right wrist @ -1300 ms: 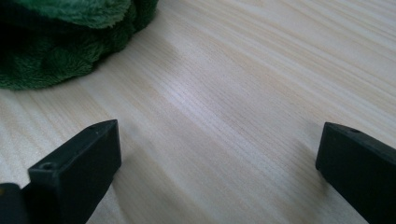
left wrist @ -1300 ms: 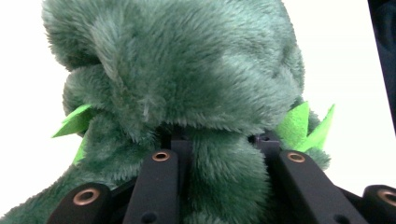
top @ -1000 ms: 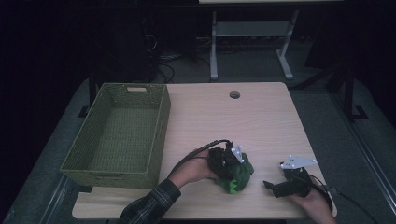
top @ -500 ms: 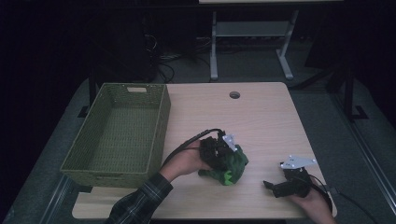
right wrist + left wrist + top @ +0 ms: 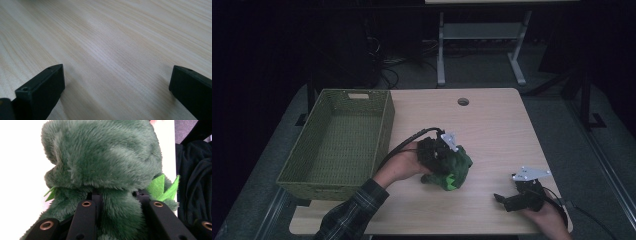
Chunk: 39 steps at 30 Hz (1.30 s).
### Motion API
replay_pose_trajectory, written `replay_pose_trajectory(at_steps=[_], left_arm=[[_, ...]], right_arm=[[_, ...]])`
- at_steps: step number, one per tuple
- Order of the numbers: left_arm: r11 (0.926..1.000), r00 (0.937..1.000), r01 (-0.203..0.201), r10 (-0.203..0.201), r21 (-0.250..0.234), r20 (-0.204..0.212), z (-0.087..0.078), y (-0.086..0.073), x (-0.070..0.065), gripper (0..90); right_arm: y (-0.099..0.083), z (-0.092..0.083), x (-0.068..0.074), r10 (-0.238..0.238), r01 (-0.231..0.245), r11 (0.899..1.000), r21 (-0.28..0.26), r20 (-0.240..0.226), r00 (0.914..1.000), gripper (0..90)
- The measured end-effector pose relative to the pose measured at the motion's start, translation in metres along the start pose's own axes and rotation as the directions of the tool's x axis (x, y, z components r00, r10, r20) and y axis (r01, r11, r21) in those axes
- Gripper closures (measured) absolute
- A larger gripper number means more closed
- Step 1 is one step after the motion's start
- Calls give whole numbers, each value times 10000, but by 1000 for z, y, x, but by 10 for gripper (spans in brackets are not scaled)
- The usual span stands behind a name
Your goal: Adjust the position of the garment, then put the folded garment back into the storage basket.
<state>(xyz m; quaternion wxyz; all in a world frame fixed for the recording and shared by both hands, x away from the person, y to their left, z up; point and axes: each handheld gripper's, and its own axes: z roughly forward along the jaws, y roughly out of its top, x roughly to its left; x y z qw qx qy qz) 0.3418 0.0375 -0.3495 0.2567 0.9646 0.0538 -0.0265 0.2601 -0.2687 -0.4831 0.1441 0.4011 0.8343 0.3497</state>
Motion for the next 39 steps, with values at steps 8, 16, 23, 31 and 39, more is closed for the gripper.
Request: replay_pose_trajectory(at_steps=[8,16,23,31,39], left_arm=[[9997,9995,200,-202,-116,-231,-27,-3,5,700],[9989,9972,428,-439,-192,-610,-54,-7,9,698],[9977,9925,664,-678,-163,-1021,-76,-12,14,697],[9961,9843,887,-880,-21,-1528,-107,-19,19,697],[9924,9716,1231,-1220,-73,-2027,-138,-29,21,697]], right_arm=[[0,0,0,1,-1,10000,-1,-1,10000,0],[0,0,0,3,-3,10000,0,-5,10000,0],[0,0,0,3,-3,10000,-1,-3,10000,0],[0,0,0,-2,2,10000,-4,-1,10000,0],[0,0,0,-1,1,10000,-4,-1,10000,0]])
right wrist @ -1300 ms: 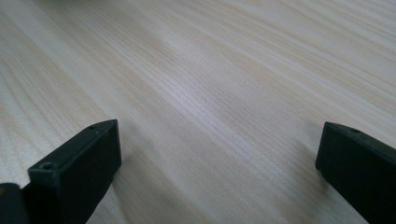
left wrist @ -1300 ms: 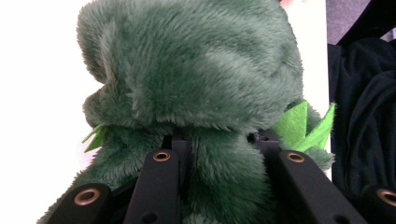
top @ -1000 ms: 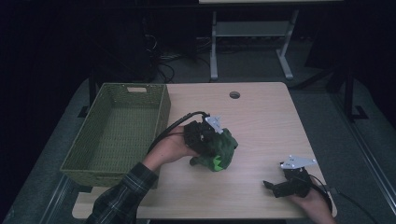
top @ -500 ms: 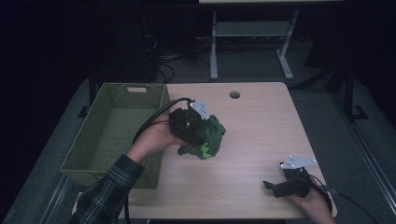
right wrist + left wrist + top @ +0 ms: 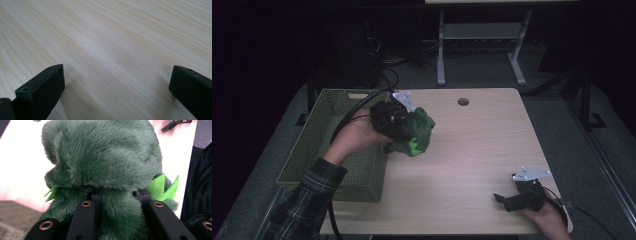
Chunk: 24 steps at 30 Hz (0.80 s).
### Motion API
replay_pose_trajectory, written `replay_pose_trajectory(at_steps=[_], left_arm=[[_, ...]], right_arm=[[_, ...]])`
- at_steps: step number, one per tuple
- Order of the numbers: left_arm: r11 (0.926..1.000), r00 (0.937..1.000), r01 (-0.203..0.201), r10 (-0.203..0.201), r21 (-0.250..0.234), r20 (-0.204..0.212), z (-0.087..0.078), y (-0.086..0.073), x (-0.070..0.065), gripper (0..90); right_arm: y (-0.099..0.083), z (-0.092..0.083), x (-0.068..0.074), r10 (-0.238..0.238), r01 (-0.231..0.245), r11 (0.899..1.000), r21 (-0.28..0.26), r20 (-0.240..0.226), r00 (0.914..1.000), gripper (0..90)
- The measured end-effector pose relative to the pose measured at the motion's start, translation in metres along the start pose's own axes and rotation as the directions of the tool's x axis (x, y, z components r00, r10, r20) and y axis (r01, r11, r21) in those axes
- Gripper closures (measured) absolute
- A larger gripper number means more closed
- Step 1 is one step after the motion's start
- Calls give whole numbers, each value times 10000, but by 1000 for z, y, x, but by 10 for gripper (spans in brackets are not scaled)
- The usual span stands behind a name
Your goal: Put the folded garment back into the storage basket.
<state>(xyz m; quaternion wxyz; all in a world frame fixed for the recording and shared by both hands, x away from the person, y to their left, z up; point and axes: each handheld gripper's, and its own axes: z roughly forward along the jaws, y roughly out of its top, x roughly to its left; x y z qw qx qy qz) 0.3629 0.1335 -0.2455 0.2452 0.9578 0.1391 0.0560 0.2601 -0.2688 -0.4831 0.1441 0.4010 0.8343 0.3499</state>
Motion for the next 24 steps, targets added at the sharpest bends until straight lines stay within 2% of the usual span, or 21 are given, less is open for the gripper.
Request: replay_pose_trajectory(at_steps=[8,13,19,24], left_arm=[[9988,9972,487,-481,92,-580,-28,-16,15,697],[9953,9908,963,-962,-39,-949,-42,-30,22,697],[9881,9798,1529,-1538,-164,-1278,-58,-55,32,697],[9788,9677,2037,-2044,-205,-1478,-60,-77,39,697]], right_arm=[[0,0,0,1,-1,10000,1,1,10000,0],[0,0,0,-3,3,10000,0,2,10000,0],[0,0,0,-2,2,10000,-1,1,10000,0],[0,0,0,0,0,10000,-1,4,10000,0]])
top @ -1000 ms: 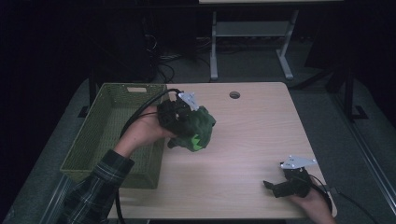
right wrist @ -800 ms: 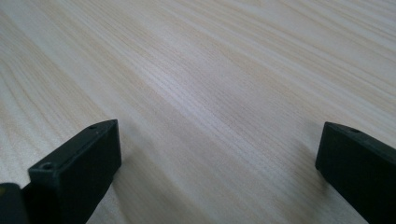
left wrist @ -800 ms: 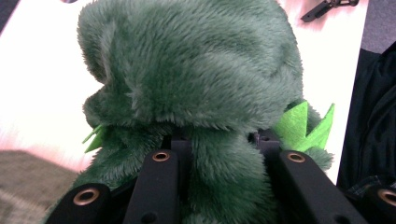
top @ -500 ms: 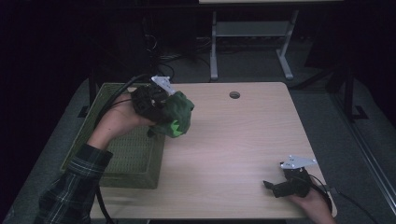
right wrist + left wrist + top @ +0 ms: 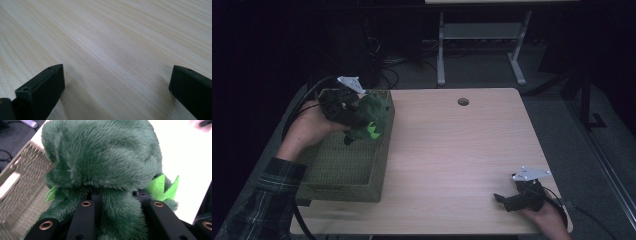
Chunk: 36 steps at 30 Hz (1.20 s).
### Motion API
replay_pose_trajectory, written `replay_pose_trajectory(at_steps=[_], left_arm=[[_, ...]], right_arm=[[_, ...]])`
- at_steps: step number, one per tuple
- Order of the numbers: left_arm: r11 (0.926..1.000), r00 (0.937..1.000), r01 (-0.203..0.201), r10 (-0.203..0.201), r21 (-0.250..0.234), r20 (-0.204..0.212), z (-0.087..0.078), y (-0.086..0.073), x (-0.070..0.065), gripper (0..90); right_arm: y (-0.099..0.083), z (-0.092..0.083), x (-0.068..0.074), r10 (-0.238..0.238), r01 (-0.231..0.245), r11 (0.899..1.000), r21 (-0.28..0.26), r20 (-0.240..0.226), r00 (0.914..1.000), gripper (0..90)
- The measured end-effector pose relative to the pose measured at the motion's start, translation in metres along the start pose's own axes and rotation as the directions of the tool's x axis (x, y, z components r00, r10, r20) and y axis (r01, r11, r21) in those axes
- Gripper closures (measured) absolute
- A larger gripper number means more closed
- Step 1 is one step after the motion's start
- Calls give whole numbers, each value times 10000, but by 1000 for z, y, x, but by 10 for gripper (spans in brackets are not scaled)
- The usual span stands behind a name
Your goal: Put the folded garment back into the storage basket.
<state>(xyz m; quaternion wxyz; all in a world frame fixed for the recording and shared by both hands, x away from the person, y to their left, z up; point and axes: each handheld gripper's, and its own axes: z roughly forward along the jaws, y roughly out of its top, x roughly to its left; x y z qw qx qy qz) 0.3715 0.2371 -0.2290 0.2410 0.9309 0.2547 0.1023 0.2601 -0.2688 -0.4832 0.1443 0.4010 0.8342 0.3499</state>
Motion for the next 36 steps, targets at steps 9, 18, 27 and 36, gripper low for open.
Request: replay_pose_trajectory(at_steps=[9,18,27,36], left_arm=[[9971,9970,691,-679,320,-372,10,-34,17,695],[9887,9894,1385,-1356,578,-519,38,-68,32,693],[9795,9822,1846,-1811,805,-488,73,-93,42,692],[9705,9779,2087,-2057,1206,-369,107,-105,44,691]], right_arm=[[0,0,0,5,-5,10000,-1,1,10000,0],[0,0,0,-3,3,10000,3,4,10000,0],[0,0,0,-23,23,10000,-9,22,10000,0],[0,0,0,-42,42,10000,-22,17,10000,0]])
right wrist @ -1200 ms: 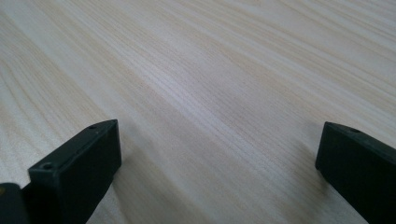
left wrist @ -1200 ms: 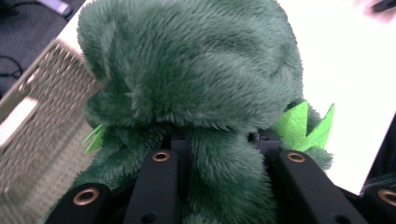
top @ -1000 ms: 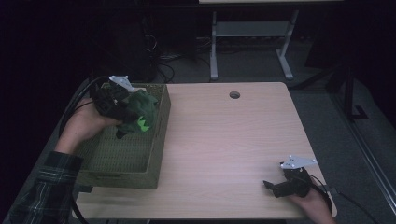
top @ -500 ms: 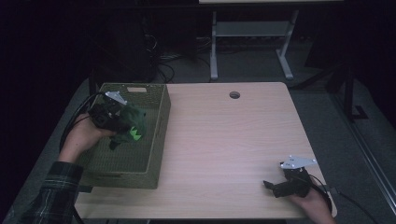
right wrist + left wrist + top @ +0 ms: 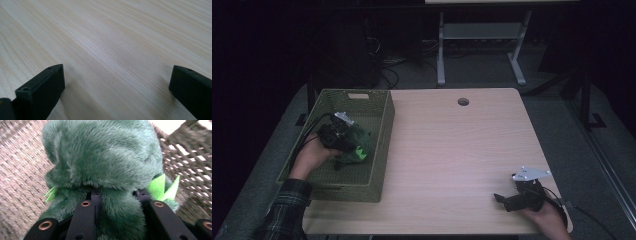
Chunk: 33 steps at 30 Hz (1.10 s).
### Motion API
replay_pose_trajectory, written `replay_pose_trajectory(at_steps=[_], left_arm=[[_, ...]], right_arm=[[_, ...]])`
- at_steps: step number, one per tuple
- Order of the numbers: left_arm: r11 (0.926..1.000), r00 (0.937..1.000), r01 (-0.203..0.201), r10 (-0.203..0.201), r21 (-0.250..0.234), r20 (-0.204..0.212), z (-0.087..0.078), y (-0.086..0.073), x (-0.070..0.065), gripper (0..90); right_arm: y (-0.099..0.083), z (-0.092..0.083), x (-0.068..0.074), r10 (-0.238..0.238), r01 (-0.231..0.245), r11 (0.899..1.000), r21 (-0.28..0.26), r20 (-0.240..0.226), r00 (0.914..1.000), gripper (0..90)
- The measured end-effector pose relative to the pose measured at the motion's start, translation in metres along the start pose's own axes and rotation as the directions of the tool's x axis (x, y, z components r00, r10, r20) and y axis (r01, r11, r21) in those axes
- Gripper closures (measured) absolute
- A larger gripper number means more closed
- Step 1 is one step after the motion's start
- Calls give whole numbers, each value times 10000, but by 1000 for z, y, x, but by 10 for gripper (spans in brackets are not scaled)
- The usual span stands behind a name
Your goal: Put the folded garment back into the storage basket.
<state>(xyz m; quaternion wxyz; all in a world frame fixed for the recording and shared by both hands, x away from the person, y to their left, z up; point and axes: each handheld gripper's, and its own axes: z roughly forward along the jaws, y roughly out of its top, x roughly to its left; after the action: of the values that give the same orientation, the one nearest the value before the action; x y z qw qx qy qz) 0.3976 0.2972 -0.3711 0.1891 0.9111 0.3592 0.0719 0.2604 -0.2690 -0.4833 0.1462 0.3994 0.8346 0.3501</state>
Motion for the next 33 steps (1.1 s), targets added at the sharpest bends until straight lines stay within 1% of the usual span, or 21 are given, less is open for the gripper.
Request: replay_pose_trajectory(at_steps=[4,6,9,14,18,23,25,29,31,33], left_arm=[[9999,10000,57,-57,91,15,14,-3,1,690],[9997,10000,89,-90,228,44,21,-4,1,688],[9995,9999,132,-134,284,82,28,-6,2,686],[9992,9999,136,-136,365,-2,32,-7,1,674],[9984,9999,-20,26,562,-102,36,-6,-1,649],[9986,10000,12,-8,538,-67,37,-6,-2,589],[9987,10000,12,-11,506,-27,36,-6,-1,546],[9996,10000,49,-51,294,80,31,-7,-1,470],[9998,10000,-11,10,219,77,29,-7,-1,424],[9999,10000,17,-17,134,9,26,-7,-1,381]], right_arm=[[0,0,0,5,-5,10000,4,3,10000,0],[0,0,0,7,-7,10000,6,2,10000,0],[0,0,0,6,-6,10000,3,0,10000,0],[0,0,0,5,-5,10000,3,-3,10000,0],[0,0,0,6,-6,10000,6,-3,10000,0],[0,0,0,6,-6,10000,5,-4,10000,0],[0,0,0,3,-3,10000,4,-4,10000,0],[0,0,0,4,-4,10000,2,-3,10000,0],[0,0,0,-2,2,10000,1,-2,10000,0],[0,0,0,-1,1,10000,0,0,10000,0]])
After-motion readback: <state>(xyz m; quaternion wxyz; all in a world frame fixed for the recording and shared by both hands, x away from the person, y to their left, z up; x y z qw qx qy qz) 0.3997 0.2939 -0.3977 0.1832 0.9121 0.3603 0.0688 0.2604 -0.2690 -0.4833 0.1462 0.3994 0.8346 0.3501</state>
